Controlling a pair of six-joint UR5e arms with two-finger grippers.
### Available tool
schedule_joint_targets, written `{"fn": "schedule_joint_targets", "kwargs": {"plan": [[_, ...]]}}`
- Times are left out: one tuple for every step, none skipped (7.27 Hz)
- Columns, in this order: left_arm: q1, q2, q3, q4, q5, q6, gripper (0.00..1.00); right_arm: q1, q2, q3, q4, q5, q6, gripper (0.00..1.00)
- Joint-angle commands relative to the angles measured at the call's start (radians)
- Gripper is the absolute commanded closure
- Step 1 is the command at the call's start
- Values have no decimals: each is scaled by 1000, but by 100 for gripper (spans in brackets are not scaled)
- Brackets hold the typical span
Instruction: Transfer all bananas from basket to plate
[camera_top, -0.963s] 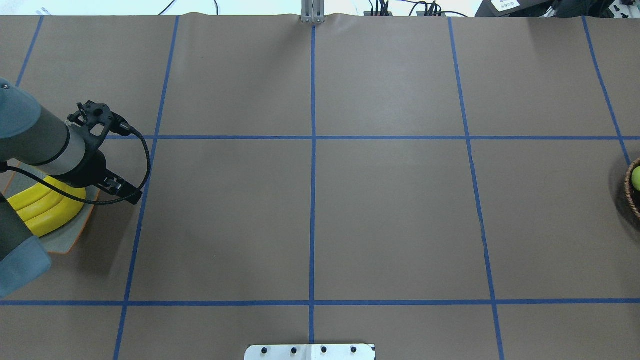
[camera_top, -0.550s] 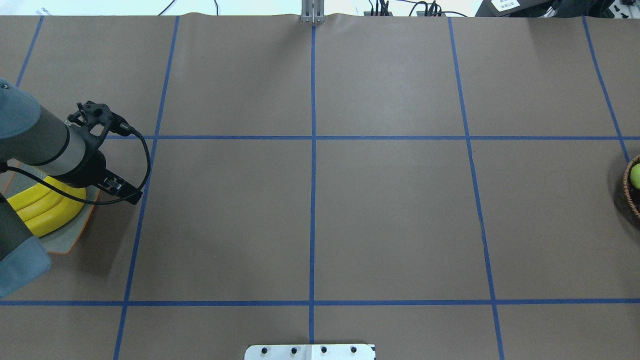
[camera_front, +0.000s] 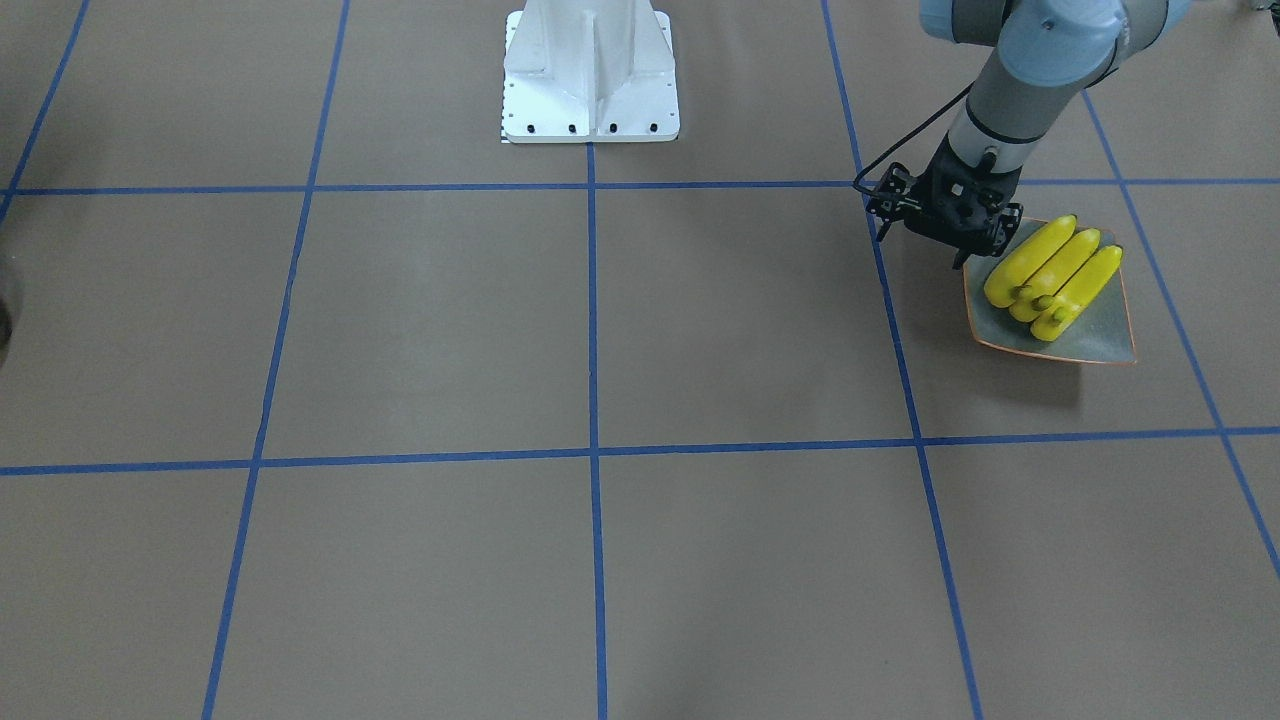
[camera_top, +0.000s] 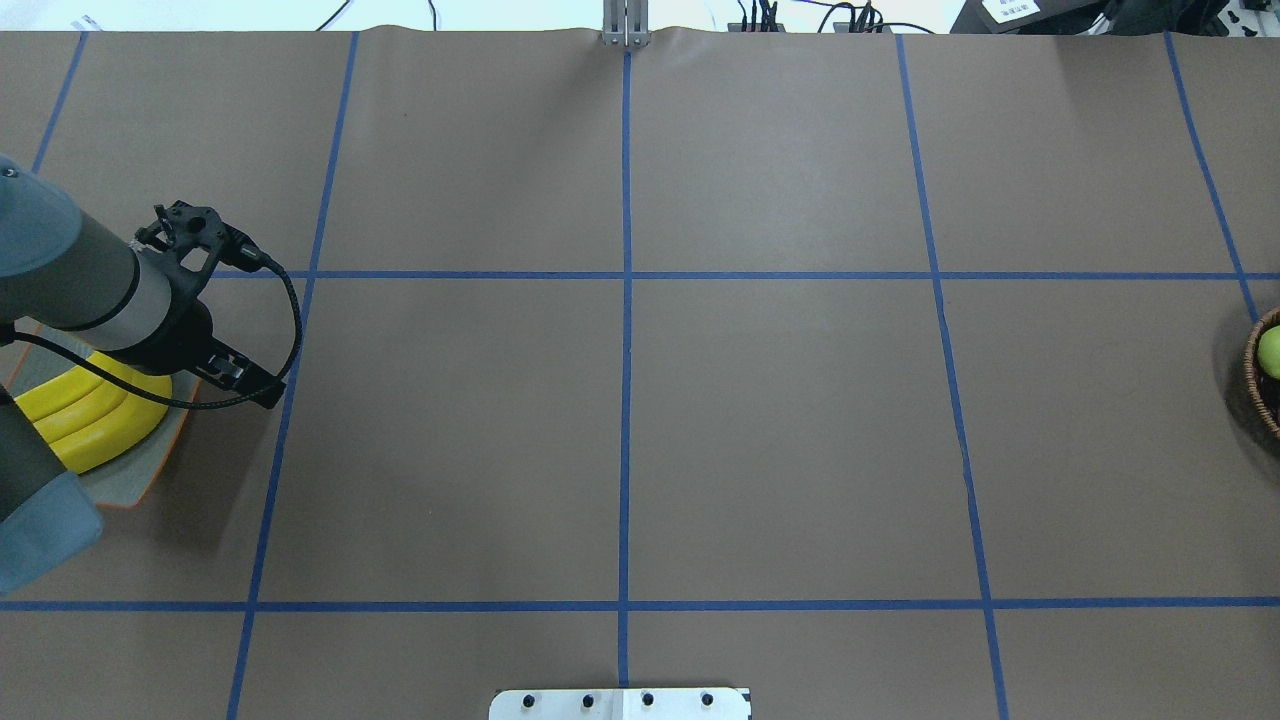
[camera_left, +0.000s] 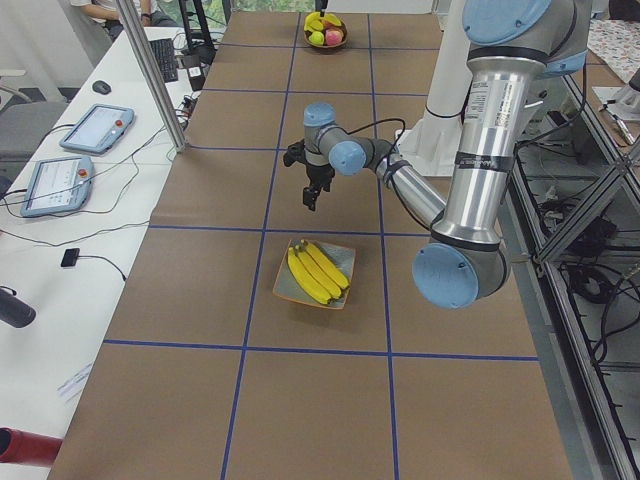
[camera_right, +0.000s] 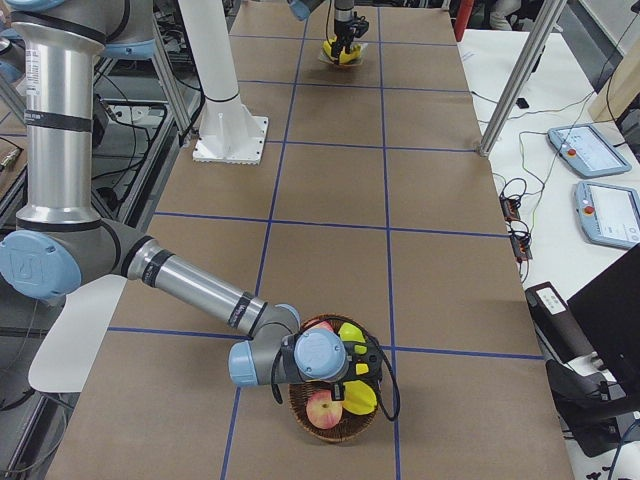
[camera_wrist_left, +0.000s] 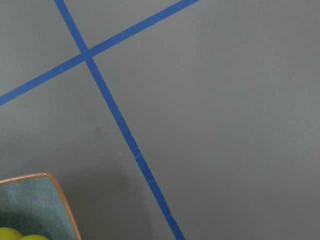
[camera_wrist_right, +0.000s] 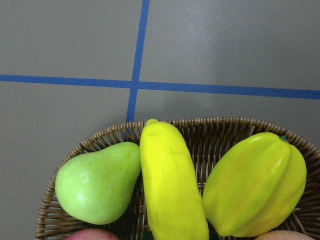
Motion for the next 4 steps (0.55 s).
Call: {"fn": "schedule_joint_targets", "kwargs": {"plan": [[2, -6, 3, 0, -2, -2, 1, 35, 2, 34, -10, 40, 6, 100], [6, -18, 6, -6, -5, -26, 1, 31, 19, 45, -49, 57, 33, 100], [6, -37, 9, -9, -8, -41, 1, 14, 43, 65, -44, 66, 176, 100], [6, -66, 20, -14, -9, -47, 2, -32, 58, 112, -41, 74, 290, 100]]}}
